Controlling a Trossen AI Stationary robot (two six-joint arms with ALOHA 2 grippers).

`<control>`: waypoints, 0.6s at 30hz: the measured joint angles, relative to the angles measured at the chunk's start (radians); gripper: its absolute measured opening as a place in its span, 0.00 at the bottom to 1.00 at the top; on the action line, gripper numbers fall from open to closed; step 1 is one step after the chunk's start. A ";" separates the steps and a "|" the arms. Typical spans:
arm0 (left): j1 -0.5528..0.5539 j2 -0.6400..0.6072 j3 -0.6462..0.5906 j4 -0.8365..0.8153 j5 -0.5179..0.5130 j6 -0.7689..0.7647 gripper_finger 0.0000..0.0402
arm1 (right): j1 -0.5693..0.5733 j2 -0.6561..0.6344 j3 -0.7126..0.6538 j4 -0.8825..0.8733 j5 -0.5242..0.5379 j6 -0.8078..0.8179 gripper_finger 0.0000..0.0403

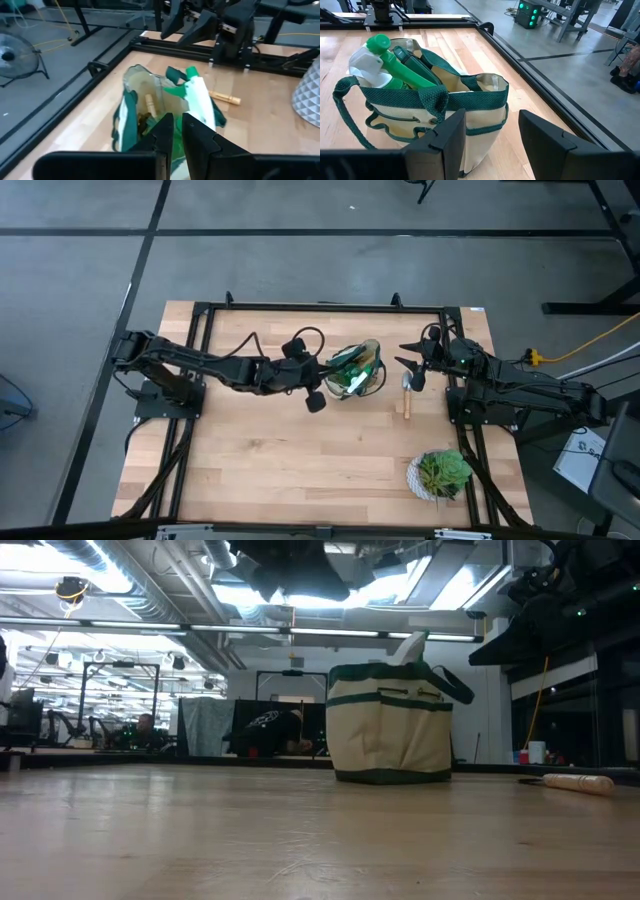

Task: Pick & Place Garden tools in Gardening bag
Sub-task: Put the brown trowel into the green gardening bag

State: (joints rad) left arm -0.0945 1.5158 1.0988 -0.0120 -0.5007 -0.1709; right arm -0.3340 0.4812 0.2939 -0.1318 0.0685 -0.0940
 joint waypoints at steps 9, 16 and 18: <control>0.021 0.000 0.000 -0.101 0.000 0.001 0.08 | 0.000 0.000 0.000 0.000 0.000 0.000 0.46; -0.013 0.000 0.000 -0.253 -0.011 -0.010 0.08 | 0.000 0.000 0.000 0.000 0.000 0.000 0.46; -0.025 0.000 0.000 -0.274 -0.034 -0.021 0.08 | 0.000 0.000 0.000 0.000 0.000 0.000 0.46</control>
State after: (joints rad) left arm -0.1196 1.5162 1.0988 -0.2857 -0.5351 -0.1917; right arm -0.3344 0.4812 0.2939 -0.1318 0.0685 -0.0940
